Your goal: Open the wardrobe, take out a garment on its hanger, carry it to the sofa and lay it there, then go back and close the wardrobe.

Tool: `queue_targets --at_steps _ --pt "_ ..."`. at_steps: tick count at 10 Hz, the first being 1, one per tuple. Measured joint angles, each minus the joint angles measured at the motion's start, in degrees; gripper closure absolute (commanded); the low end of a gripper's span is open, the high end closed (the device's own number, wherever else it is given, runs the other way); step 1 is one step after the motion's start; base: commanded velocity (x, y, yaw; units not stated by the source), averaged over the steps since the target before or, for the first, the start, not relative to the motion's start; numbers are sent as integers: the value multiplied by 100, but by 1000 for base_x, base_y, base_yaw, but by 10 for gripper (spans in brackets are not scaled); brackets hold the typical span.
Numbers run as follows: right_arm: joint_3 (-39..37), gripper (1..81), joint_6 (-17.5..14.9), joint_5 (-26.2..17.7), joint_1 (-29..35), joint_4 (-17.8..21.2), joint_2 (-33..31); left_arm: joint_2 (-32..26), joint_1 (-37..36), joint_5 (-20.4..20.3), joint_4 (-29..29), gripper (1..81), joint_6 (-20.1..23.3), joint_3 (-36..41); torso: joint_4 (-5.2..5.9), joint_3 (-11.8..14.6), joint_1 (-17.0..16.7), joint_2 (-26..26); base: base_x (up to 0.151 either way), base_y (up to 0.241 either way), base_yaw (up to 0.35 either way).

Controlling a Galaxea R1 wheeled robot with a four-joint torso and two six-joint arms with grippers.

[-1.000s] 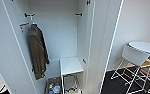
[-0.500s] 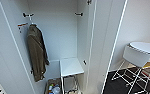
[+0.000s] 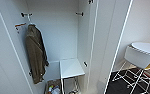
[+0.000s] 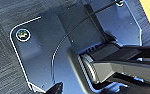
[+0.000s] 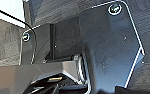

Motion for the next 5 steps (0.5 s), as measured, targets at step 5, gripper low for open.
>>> queue_targets --at_steps 5 --pt "37 10 -15 -2 -9 -11 -6 4 -41 -16 0 10 0 0 0 0 6 5 15 0 0"
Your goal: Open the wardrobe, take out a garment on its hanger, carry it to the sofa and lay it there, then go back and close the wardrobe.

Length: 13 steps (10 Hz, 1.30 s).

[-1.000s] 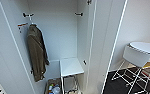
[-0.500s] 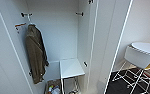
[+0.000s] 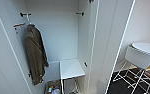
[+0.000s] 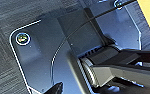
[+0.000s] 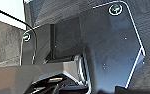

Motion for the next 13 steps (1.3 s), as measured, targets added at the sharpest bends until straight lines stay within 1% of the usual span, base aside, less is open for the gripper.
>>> queue_targets --at_steps 2,4,5,7,9,10,12,13 --pt "133 10 -5 0 -30 -39 -52 -2 39 22 -1 10 -2 -2 0 0 -2 0 0 0 0" --pt "501 10 -5 6 -23 -63 -278 -78 -71 61 -4 10 -2 38 0 0 -2 0 0 0 0" --pt "851 10 -7 5 -11 -78 -485 -223 -105 60 -6 10 0 188 0 0 -2 0 0 0 0" --pt "1723 10 -2 16 138 -102 -1123 -725 -149 60 -37 10 -5 774 0 0 -2 0 0 0 0" --pt "2389 10 1 59 289 -110 -2013 -1456 -204 -44 -157 10 -10 1696 0 0 -2 0 0 0 0" --pt "2636 10 26 72 328 -110 -2500 -1943 -267 -155 -301 10 -10 2155 0 0 -2 0 0 0 0" --pt "2883 10 152 155 473 -105 -3206 -3151 -262 -451 -702 10 -30 2759 0 0 -2 0 0 0 0" --pt "2931 10 271 193 717 -91 -3534 -3708 -195 -597 -937 10 -140 2968 0 -2 -2 0 0 0 0"
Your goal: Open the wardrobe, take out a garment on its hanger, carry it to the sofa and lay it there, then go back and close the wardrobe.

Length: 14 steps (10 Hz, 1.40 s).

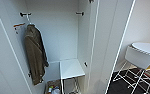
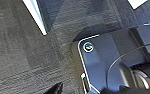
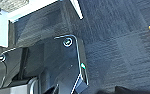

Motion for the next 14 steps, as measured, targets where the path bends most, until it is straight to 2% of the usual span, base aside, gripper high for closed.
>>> queue_targets --at_steps 2,4,5,6,7,8,11,14 --pt "-240 10 184 229 639 48 -284 -837 94 -262 -407 10 -256 389 0 0 2 0 0 0 0" --pt "-699 10 394 245 981 59 -271 -1645 110 -523 -685 10 -895 590 0 -2 2 2 0 0 0" --pt "-994 10 573 210 1295 61 -286 -2088 124 -691 -807 10 -1493 596 0 -2 2 2 0 0 0" --pt "-1173 10 811 238 1705 67 -372 -2409 124 -824 -909 10 -2285 575 0 -2 2 2 0 0 0" --pt "-1246 10 959 273 1935 78 -435 -2533 38 -872 -972 10 -2893 507 0 -5 2 2 0 0 0" --pt "-1393 10 1324 295 2353 96 -568 -2551 -227 -833 -1013 10 -3245 477 0 -6 4 4 0 0 0" --pt "-1560 10 2004 149 3415 105 -833 -2820 -1720 -450 -951 10 -3491 469 0 -11 6 9 0 0 0" --pt "-1503 10 3005 -27 4181 102 -805 -2833 -3128 284 -700 10 -3625 802 0 -15 13 13 0 0 0"
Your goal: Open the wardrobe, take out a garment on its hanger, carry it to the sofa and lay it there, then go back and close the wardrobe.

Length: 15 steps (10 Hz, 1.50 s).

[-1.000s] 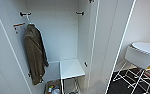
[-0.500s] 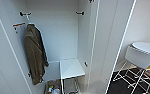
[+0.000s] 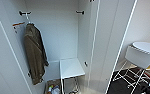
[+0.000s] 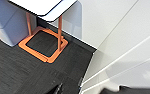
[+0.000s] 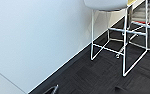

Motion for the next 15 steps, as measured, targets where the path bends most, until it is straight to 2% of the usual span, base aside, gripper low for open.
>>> queue_targets --at_steps 1,2,4,5,8,9,11,12,13,15 --pt "94 10 197 -83 107 2 77 94 -296 252 56 10 -20 122 0 -2 2 2 0 0 0" --pt "155 10 396 -191 234 9 419 229 -505 482 105 10 -56 204 0 -4 2 2 0 0 0" --pt "383 10 641 -240 377 13 1196 629 -631 720 135 10 -138 279 0 -9 6 6 0 0 0" --pt "649 10 779 -255 405 16 1390 763 -616 779 146 10 -148 282 0 -11 11 11 0 0 0" --pt "1569 10 1011 -315 346 28 1436 1387 -550 892 188 10 -157 286 0 -13 11 13 0 0 0" --pt "1757 10 1126 -210 230 61 1436 1640 -502 891 196 10 -163 308 0 -13 11 13 0 0 0" --pt "2041 10 1202 210 -72 77 1569 2063 -478 892 238 10 -135 312 0 -15 13 15 0 0 0" --pt "2249 10 1193 291 -430 16 1665 2264 -389 895 301 10 -119 238 0 -15 15 15 0 0 0" --pt "2358 10 1161 252 -720 -163 1770 2459 -243 901 419 10 -117 68 0 -15 15 15 0 0 0" --pt "2389 10 1158 250 -880 -461 2057 2784 112 919 681 10 -117 -312 0 -15 15 15 0 0 0"
